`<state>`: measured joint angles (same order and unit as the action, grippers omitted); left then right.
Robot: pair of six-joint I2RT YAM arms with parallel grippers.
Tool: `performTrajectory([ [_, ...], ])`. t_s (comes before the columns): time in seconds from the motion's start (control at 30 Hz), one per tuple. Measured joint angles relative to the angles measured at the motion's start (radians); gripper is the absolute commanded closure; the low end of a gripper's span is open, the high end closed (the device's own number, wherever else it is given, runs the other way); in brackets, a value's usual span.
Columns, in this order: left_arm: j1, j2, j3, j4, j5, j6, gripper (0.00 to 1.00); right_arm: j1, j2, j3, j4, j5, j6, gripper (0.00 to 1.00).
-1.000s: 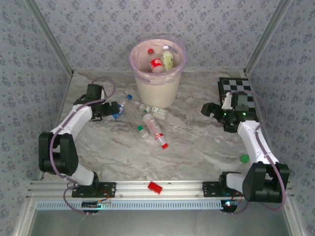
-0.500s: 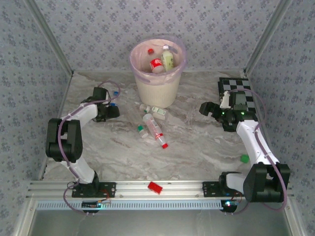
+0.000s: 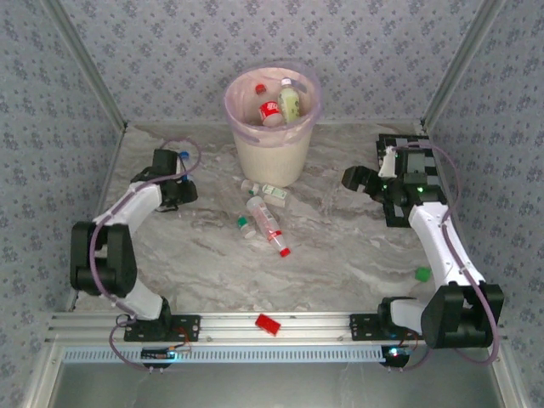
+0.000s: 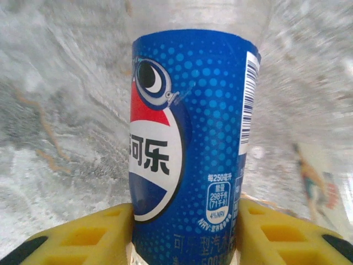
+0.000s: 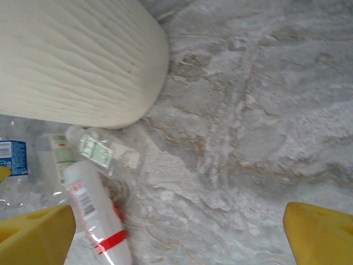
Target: Put the plastic bottles in the bin
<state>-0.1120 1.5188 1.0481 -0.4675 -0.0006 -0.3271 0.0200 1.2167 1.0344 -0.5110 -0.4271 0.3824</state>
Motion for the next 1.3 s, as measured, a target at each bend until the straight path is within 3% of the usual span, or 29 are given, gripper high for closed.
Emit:
performTrajectory([
  [0.13,-0.052,-0.232,0.000,0.011,0.037,0.013,0.55,0.028,-0.002,0.069,0.032,-0.116,0.018,0.04],
  [0.3,-0.193,-0.467,0.000,0.114,0.163,0.048,0.59,0.132,-0.002,0.228,0.069,-0.240,0.008,0.04],
  [0.5,-0.446,-0.483,-0.047,0.240,0.248,0.111,0.59,0.274,0.033,0.438,0.112,-0.319,-0.012,0.07],
  [0.63,-0.535,-0.449,-0.094,0.295,0.269,0.134,0.59,0.333,0.110,0.531,0.111,-0.318,-0.026,0.07],
  [1.03,-0.577,-0.412,-0.102,0.386,0.278,0.153,0.58,0.390,0.286,0.610,0.051,-0.288,-0.061,0.24],
  [1.3,-0.578,-0.365,-0.095,0.397,0.278,0.159,0.57,0.394,0.322,0.652,0.031,-0.301,-0.081,0.61],
])
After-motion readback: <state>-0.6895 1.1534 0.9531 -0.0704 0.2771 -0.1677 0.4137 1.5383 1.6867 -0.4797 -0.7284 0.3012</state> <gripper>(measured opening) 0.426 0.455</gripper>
